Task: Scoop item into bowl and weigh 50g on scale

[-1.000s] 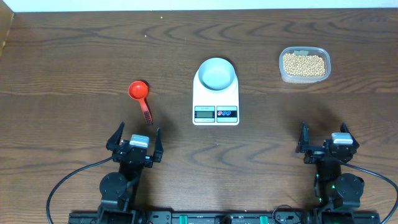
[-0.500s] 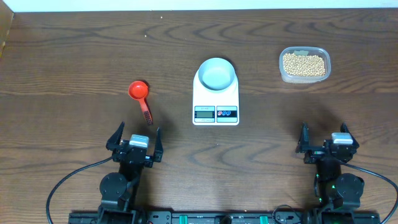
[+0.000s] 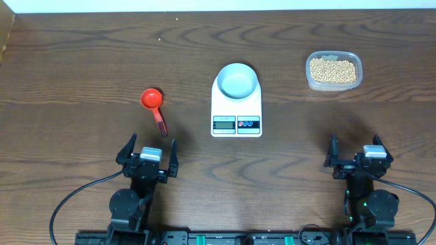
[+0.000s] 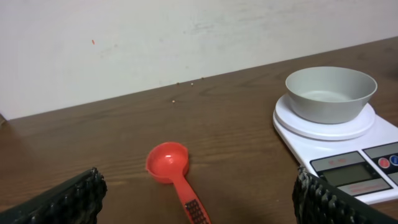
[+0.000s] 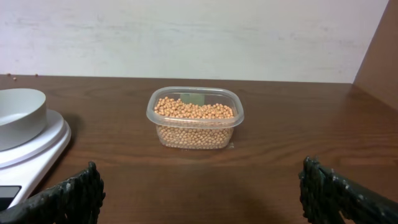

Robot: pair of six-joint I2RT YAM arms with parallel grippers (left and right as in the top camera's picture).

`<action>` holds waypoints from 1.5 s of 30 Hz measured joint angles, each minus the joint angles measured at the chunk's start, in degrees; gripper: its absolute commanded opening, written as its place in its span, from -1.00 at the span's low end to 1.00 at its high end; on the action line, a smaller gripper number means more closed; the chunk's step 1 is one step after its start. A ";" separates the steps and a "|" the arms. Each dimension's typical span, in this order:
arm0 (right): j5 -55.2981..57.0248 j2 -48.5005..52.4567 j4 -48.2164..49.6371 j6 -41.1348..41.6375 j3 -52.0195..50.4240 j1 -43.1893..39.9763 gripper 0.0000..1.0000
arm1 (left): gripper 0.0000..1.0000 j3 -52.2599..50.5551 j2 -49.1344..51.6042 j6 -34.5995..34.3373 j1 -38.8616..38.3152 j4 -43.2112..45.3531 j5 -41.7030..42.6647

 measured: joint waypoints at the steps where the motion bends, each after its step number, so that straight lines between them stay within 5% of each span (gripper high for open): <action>1: 0.00 0.00 0.00 0.00 0.00 0.00 0.99 | 0.95 0.00 0.00 -0.22 0.02 0.00 0.00; 17: 0.00 0.00 0.00 -0.02 0.00 0.00 0.99 | 0.96 1.70 5.70 -3.43 0.02 -0.50 0.02; 33: 0.00 0.00 0.00 -0.02 0.00 0.00 0.98 | 0.95 18.64 30.21 -5.25 0.00 -1.18 4.09; 45: 0.00 0.00 0.00 -0.02 0.00 0.00 0.99 | 0.96 37.92 51.30 -7.98 0.42 -14.97 9.38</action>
